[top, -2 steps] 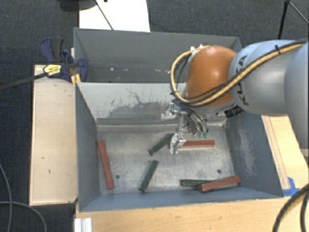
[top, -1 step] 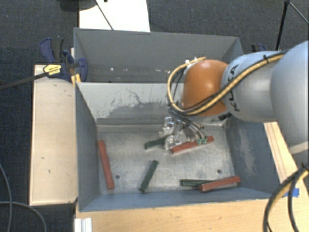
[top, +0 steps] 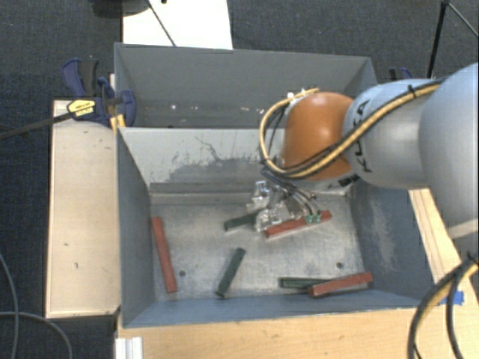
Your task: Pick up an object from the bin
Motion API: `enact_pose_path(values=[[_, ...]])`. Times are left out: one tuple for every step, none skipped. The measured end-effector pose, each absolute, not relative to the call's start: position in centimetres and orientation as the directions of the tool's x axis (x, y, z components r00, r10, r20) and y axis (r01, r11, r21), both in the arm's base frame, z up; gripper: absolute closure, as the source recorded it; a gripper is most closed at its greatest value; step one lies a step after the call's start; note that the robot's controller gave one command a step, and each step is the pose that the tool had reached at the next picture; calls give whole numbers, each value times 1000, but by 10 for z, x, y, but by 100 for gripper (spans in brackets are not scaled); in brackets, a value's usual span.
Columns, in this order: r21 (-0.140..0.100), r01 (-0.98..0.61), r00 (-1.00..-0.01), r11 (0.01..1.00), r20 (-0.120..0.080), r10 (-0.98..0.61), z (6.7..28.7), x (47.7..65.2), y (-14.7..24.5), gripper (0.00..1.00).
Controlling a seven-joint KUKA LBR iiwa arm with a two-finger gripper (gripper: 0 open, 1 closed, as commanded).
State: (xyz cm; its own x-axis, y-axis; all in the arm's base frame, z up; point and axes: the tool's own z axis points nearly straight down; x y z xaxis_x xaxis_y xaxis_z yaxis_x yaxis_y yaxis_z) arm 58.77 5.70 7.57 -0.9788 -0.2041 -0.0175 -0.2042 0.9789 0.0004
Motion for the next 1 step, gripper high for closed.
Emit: enact_pose_path(values=[[0, -352, -936, 936, -4, -352, 221, 585, 64, 100]])
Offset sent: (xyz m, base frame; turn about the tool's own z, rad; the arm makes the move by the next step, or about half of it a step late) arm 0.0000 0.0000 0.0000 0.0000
